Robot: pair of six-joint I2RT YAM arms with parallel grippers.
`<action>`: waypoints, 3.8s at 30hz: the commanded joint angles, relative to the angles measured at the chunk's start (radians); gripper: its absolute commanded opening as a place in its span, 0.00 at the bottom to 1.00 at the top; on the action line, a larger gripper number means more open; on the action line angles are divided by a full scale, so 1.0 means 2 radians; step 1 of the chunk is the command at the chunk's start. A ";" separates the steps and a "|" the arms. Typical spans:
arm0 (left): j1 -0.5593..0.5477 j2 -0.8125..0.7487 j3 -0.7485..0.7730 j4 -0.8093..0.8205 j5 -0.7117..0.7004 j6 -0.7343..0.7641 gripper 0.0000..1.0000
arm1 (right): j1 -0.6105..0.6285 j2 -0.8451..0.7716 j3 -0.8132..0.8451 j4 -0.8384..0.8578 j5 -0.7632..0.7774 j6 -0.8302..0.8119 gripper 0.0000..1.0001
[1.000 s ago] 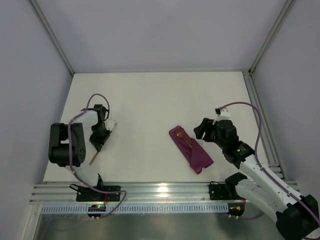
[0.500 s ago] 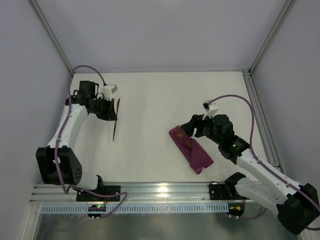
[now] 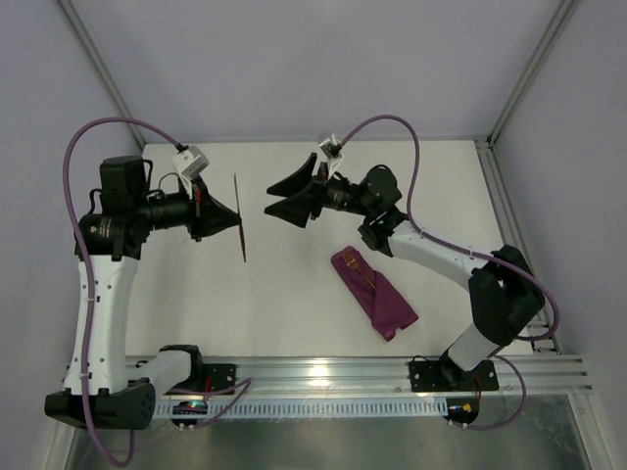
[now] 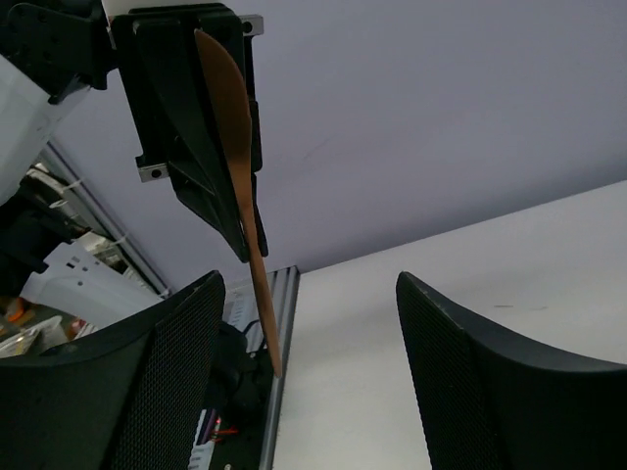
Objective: Fold the napkin into a case and place the utensils inside
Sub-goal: Pass from the left arm to the right, then stuff the knife into the folded napkin.
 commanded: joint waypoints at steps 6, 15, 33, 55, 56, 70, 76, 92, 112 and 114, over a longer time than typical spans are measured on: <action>0.000 -0.009 0.009 0.000 0.072 -0.037 0.00 | 0.042 0.039 0.037 0.091 -0.081 0.060 0.72; 0.000 -0.015 -0.005 0.037 0.090 -0.078 0.00 | 0.073 0.020 0.035 -0.013 -0.043 -0.029 0.64; 0.000 -0.028 -0.035 0.053 0.096 -0.088 0.00 | 0.085 0.046 0.052 0.005 -0.035 0.004 0.41; 0.000 -0.048 -0.066 0.004 -0.248 -0.031 0.99 | 0.087 -0.014 0.030 -0.633 0.467 -0.234 0.03; 0.000 -0.049 -0.070 0.005 -0.247 -0.030 0.99 | 0.086 -0.020 0.006 -0.638 0.487 -0.224 0.03; 0.000 -0.059 -0.114 0.021 -0.216 -0.021 0.99 | 0.087 -0.034 -0.100 -0.596 0.572 -0.203 0.03; 0.000 -0.057 -0.119 0.022 -0.214 -0.017 0.99 | 0.087 -0.018 -0.102 -0.605 0.566 -0.194 0.03; 0.000 -0.049 -0.127 0.021 -0.209 -0.010 0.99 | 0.105 0.004 -0.094 -0.672 0.554 -0.167 0.03; 0.000 -0.042 -0.129 0.025 -0.212 -0.007 0.99 | 0.110 0.053 -0.054 -0.708 0.533 -0.172 0.27; 0.000 -0.041 -0.130 0.025 -0.212 -0.007 0.99 | 0.111 0.040 -0.033 -0.721 0.527 -0.174 0.33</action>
